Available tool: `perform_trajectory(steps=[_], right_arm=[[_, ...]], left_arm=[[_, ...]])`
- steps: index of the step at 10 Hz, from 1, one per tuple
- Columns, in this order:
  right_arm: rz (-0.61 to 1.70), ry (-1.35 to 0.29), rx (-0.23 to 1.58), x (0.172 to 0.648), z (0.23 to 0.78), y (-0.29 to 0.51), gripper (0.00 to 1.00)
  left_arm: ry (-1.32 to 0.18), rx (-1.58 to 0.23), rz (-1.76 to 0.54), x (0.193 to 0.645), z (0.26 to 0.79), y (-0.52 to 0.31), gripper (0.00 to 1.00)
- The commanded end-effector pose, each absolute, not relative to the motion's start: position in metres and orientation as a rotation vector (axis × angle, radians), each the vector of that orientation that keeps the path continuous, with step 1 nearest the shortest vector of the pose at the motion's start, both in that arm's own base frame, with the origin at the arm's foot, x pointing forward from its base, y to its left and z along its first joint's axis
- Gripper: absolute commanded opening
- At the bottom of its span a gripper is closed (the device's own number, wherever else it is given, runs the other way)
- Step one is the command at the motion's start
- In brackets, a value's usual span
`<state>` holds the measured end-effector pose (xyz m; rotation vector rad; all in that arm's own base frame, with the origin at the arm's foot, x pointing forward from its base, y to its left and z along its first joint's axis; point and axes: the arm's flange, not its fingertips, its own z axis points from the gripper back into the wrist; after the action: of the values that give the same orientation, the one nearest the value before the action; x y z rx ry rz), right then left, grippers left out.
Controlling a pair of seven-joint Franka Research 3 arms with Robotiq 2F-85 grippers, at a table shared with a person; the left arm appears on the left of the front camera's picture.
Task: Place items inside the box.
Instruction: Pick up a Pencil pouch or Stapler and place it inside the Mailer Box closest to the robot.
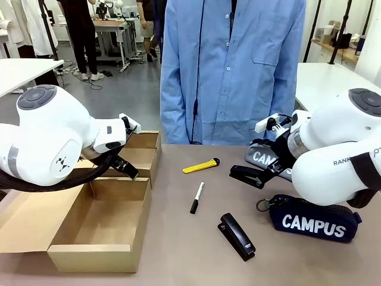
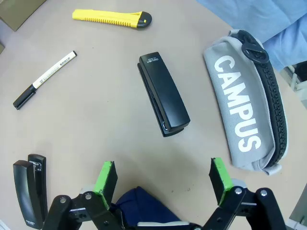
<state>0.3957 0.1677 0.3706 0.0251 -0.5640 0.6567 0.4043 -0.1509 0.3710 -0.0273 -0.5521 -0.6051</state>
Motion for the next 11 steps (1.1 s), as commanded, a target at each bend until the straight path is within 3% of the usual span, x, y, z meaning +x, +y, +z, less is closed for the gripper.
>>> perform_trajectory(steps=[1,9,11], right_arm=[[0.656,-0.564,0.026,0.396,0.371,0.168,1.00],[0.657,-0.564,0.025,0.396,0.371,0.168,1.00],[0.615,-0.481,0.113,0.395,0.412,0.162,1.00]], left_arm=[[-0.552,-0.027,-0.605,0.404,0.371,-0.151,1.00],[-0.552,-0.027,-0.605,0.404,0.371,-0.151,1.00],[-0.567,-0.049,-0.618,0.396,0.402,-0.146,1.00]])
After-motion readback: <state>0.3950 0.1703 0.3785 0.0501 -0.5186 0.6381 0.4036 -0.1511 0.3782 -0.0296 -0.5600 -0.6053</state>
